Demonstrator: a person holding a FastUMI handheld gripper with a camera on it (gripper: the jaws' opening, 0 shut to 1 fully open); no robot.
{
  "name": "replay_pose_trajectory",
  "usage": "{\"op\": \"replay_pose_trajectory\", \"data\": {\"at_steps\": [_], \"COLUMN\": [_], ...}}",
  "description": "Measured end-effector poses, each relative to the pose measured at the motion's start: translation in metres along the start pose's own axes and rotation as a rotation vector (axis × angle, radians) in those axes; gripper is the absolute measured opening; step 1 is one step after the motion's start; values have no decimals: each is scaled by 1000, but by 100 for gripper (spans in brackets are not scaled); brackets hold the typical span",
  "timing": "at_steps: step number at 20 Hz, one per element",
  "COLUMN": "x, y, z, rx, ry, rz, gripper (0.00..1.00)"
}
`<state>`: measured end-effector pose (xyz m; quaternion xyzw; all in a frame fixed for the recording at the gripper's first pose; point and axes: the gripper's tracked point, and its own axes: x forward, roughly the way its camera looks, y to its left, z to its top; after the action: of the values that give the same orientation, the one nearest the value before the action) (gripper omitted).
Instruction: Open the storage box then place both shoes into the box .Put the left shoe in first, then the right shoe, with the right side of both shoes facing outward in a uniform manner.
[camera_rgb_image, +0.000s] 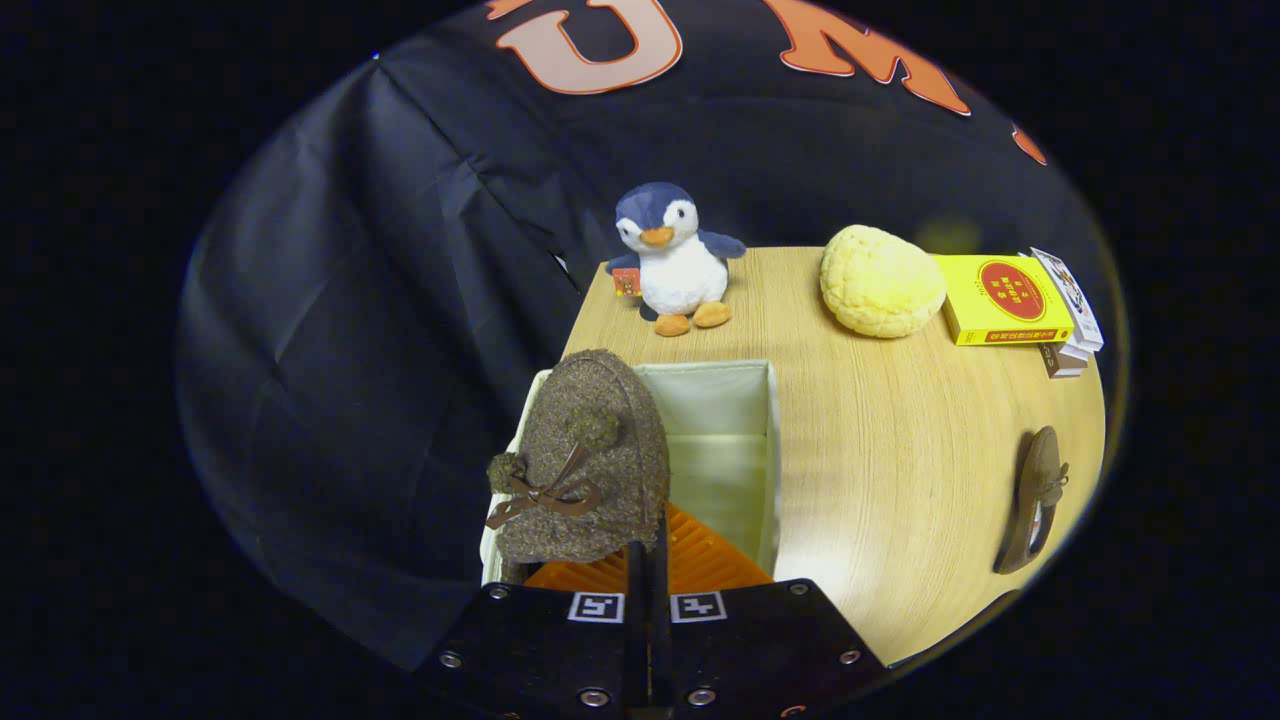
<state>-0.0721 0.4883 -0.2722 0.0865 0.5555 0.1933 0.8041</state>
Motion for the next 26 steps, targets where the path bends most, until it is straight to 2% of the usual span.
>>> {"op": "replay_pose_trajectory", "data": {"at_steps": [3, 7, 10, 11, 13, 15, 20, 23, 26], "x": [22, 31, 32, 30, 24, 7, -57, -90, -113], "y": [7, 23, 29, 31, 25, 14, -53, -121, -201], "z": [-14, -18, -20, -21, -14, -5, 20, 25, 21], "rx": [29, 5, 9, 15, 10, 3, -22, -40, -28], "ry": [46, 54, 57, 60, 48, 10, -112, -168, -199], "rz": [-23, 2, 29, 44, 63, 81, 86, 29, -54], "gripper": [3, 5, 19, 28, 38, 44, 64, 77, 83]}}
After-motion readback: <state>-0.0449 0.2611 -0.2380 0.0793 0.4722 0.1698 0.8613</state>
